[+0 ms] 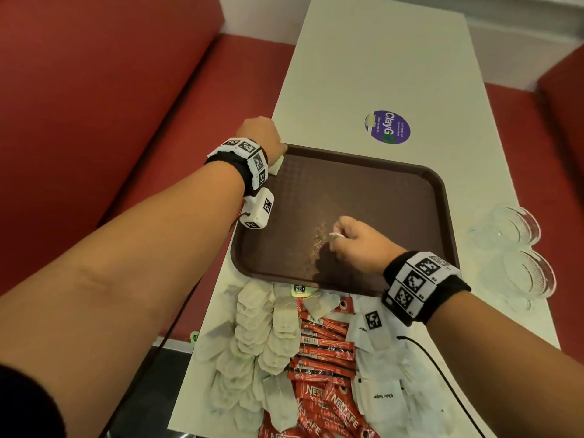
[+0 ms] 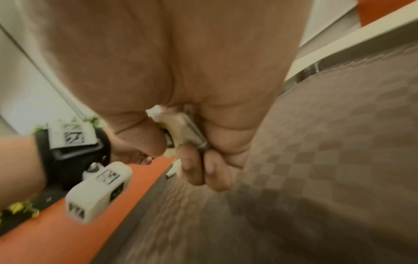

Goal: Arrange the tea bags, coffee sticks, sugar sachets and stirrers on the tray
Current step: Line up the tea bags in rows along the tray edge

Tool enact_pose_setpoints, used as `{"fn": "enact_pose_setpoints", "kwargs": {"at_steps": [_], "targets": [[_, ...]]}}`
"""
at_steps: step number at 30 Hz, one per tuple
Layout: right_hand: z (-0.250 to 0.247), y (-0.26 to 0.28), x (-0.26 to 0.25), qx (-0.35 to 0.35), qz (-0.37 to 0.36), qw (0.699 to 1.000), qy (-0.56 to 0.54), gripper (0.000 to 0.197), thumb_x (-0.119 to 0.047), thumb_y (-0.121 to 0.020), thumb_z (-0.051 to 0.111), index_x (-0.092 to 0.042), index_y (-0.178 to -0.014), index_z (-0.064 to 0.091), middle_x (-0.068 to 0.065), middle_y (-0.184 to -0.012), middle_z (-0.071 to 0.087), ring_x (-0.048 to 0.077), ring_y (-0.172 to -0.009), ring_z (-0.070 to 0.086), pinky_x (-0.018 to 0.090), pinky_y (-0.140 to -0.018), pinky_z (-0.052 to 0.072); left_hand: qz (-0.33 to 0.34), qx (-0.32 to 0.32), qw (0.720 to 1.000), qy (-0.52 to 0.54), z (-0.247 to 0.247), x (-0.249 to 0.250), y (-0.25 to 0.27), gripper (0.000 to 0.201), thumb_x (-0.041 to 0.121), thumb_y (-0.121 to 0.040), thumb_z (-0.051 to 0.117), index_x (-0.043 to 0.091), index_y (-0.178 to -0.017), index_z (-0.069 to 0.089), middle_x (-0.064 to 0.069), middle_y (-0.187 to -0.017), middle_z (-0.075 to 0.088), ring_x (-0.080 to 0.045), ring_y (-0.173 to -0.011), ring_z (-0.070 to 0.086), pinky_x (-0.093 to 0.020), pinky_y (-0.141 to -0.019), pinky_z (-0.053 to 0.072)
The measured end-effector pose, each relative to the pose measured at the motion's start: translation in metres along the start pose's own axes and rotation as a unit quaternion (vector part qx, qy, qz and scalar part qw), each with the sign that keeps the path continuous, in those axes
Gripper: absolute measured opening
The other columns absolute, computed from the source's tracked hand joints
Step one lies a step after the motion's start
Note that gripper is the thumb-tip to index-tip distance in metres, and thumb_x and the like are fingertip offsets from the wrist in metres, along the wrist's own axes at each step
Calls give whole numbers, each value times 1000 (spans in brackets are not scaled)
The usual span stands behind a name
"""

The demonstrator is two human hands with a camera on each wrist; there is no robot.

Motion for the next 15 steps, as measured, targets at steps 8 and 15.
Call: {"fn": "enact_pose_setpoints", "kwargs": {"at_steps": [8, 15], "targets": [[-26, 9, -11, 115, -117, 984, -66, 10, -26, -98, 61, -23, -89, 60, -2, -80, 65, 12, -71, 60, 35, -72, 52, 197, -58, 960, 192, -14, 55, 122, 24, 51, -89, 64, 29, -94, 73, 16, -77, 68, 2, -72, 60, -20, -70, 48], [-25, 37, -20, 151, -171, 969, -95, 10, -29, -91, 72, -26, -84, 66, -5, -80, 69, 7, -70, 60, 24, -69, 48, 209, -20, 969, 131, -12, 63, 174, 11, 34, -91, 68, 26, -97, 73, 14, -78, 65, 1, -72, 56, -11, -63, 36]]}}
Point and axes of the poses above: each hand's wrist, its own y-axis away from the middle knuckle, its own z-axis out of the palm, x = y × z, the point moved 4 cm from there along -y, towards the middle knuckle
